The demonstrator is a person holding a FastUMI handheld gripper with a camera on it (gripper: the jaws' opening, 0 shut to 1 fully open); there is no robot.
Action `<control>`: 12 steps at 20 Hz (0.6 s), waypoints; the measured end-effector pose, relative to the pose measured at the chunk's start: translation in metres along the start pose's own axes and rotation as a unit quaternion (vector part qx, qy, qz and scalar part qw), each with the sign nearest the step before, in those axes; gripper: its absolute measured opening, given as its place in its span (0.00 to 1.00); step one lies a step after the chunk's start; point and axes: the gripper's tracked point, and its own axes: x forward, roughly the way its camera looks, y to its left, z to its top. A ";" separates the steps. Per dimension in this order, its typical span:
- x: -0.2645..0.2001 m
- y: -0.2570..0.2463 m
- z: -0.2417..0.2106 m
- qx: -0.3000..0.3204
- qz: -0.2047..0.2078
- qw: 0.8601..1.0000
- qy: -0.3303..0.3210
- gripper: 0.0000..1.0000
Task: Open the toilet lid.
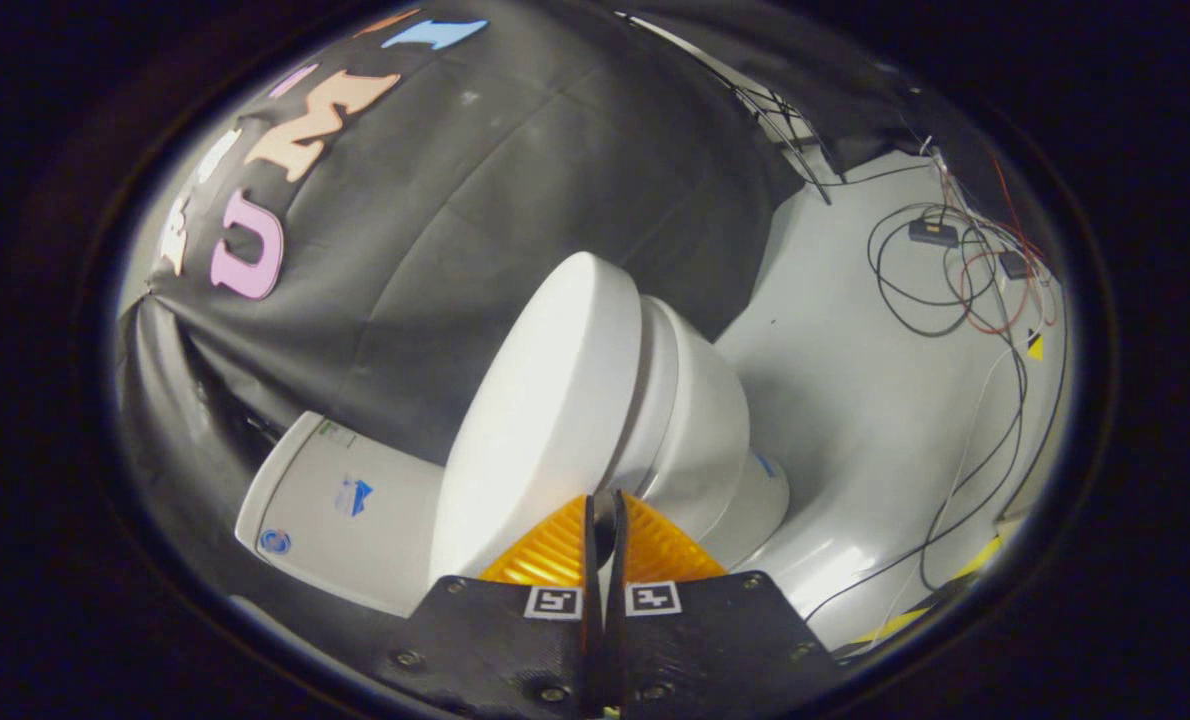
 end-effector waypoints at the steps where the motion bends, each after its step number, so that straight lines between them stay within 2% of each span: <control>1: -0.002 -0.001 0.000 0.002 0.000 1.000 0.000 0.02; 7: -0.009 0.005 0.000 0.016 -0.002 1.000 0.004 0.01; 12: -0.015 0.015 0.001 0.056 0.004 0.998 0.015 0.01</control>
